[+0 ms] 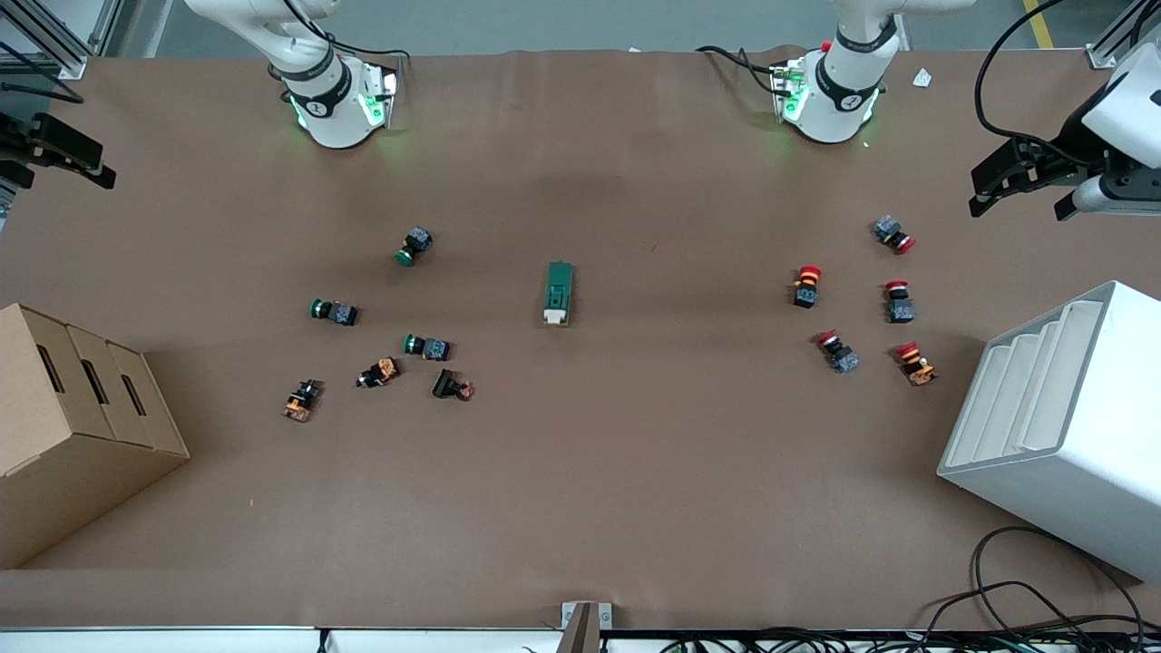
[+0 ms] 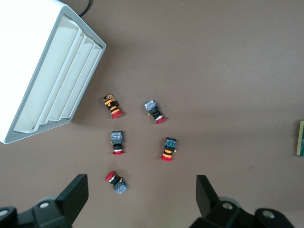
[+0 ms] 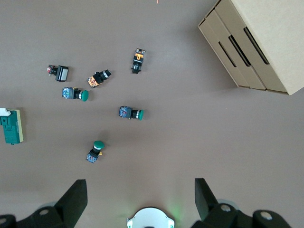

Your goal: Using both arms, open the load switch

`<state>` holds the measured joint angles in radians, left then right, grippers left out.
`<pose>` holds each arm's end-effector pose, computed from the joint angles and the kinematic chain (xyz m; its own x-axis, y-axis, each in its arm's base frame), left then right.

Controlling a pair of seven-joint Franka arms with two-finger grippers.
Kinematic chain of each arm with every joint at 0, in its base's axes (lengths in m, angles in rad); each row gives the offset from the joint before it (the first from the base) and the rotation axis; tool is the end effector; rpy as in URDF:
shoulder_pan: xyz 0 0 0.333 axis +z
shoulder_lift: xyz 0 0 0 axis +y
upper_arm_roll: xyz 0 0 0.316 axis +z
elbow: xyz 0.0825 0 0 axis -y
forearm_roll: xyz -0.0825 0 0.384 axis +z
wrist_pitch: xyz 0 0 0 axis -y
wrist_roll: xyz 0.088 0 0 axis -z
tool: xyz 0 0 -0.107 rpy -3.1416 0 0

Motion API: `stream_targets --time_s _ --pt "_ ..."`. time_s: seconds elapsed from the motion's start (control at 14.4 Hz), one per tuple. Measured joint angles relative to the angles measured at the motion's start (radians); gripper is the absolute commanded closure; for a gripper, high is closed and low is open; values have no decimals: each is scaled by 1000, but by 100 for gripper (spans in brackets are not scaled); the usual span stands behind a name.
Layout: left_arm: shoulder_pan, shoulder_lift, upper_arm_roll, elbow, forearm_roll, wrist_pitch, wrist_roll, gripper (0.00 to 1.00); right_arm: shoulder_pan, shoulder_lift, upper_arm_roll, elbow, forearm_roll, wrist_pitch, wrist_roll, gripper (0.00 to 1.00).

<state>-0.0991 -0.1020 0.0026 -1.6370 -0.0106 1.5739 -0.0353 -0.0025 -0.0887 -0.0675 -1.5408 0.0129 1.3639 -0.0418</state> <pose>0.5203 -0.0514 0.6485 0.9974 -0.0611 0.0385 -0.0616 -0.9980 0.0122 0.5028 -0.0355 0.6680 0.9959 -0.0245 -0.0874 -0.0266 -0.9994 -0.0224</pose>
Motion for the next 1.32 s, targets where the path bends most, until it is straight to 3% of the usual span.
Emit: stream_targets --time_s 0.42,0.63,0.97,1.32 --pt "-17 23 -5 30 0 0 0 0 0 0 0 0 0 1 -1 0" --pt "-98 96 -34 68 -1 2 -42 0 0 0 1 0 -1 1 -1 0" --pt "-253 226 -103 66 0 113 -325 0 0 0 1 0 -1 0 -1 0" --pt "-443 350 -113 53 2 274 -684 0 0 0 1 0 -1 -1 -1 0"
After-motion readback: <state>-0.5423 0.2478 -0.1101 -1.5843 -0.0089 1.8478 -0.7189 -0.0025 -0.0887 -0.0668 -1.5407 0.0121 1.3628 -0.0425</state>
